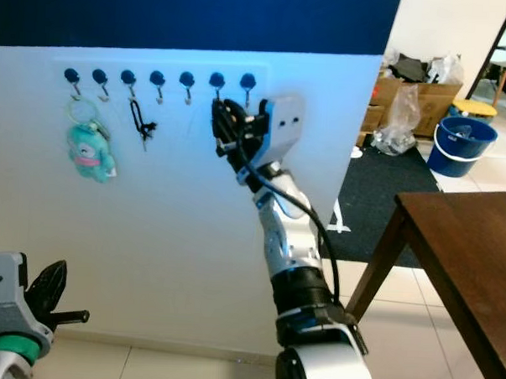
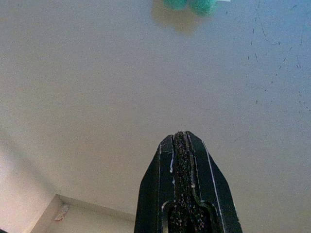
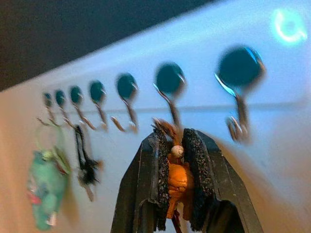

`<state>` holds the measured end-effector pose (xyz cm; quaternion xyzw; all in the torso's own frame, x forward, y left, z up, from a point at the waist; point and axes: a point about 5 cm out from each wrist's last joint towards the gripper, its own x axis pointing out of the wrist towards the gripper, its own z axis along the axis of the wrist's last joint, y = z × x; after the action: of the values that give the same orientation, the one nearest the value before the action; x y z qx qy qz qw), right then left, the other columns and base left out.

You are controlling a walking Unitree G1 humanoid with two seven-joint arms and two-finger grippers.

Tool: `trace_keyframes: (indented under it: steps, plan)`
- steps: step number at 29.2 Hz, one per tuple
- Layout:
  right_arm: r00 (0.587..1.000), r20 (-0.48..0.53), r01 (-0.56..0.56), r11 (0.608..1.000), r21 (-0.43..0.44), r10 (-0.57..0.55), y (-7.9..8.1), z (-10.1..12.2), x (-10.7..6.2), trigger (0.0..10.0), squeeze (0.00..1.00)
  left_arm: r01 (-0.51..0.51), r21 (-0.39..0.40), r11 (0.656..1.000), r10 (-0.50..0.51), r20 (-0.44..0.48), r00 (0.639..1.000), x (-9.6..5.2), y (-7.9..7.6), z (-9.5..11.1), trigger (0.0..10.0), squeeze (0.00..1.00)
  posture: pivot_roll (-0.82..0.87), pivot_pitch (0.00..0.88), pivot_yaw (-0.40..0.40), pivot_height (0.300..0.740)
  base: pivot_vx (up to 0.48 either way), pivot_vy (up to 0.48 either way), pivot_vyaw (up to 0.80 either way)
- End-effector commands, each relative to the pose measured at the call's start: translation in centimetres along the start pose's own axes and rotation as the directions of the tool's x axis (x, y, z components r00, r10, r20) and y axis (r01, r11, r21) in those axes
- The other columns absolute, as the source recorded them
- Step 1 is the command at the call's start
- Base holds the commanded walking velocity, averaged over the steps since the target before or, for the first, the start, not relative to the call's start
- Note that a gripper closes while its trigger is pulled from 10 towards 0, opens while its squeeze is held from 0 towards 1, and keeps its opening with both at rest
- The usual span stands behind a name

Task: Hang keys on a hook

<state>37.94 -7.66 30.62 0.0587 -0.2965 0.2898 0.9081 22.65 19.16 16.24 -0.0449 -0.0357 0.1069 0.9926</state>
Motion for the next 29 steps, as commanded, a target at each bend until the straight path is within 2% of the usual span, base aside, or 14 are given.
trace_keyframes:
  steps: [1, 16, 29]
  plan:
    - [1.000, -0.011, -0.012, 1.000, 0.004, 0.012, 0.5, -0.3, -0.1, 10.0, 0.00, -0.004, -0.004, 1.000, 0.004, -0.002, 1.000, -0.2, 0.2, 0.1, 10.0, 0.00, -0.01, 0.091, 0.141, 0.740, 0.000, 0.000, 0.00]
    - [0.997, -0.071, 0.007, 1.000, 0.019, -0.005, 1.2, -1.5, -2.3, 10.0, 0.00, 0.003, -0.001, 1.000, -0.003, -0.001, 1.000, -0.2, 0.1, 0.1, 10.0, 0.00, -0.01, 0.076, 0.142, 0.740, 0.000, 0.000, 0.00]
    - [0.994, -0.105, 0.009, 1.000, 0.028, -0.006, 1.6, -1.9, -3.1, 10.0, 0.00, 0.007, -0.001, 1.000, -0.007, 0.000, 1.000, -0.2, 0.0, 0.1, 10.0, 0.00, -0.01, 0.074, 0.142, 0.740, 0.000, 0.000, 0.00]
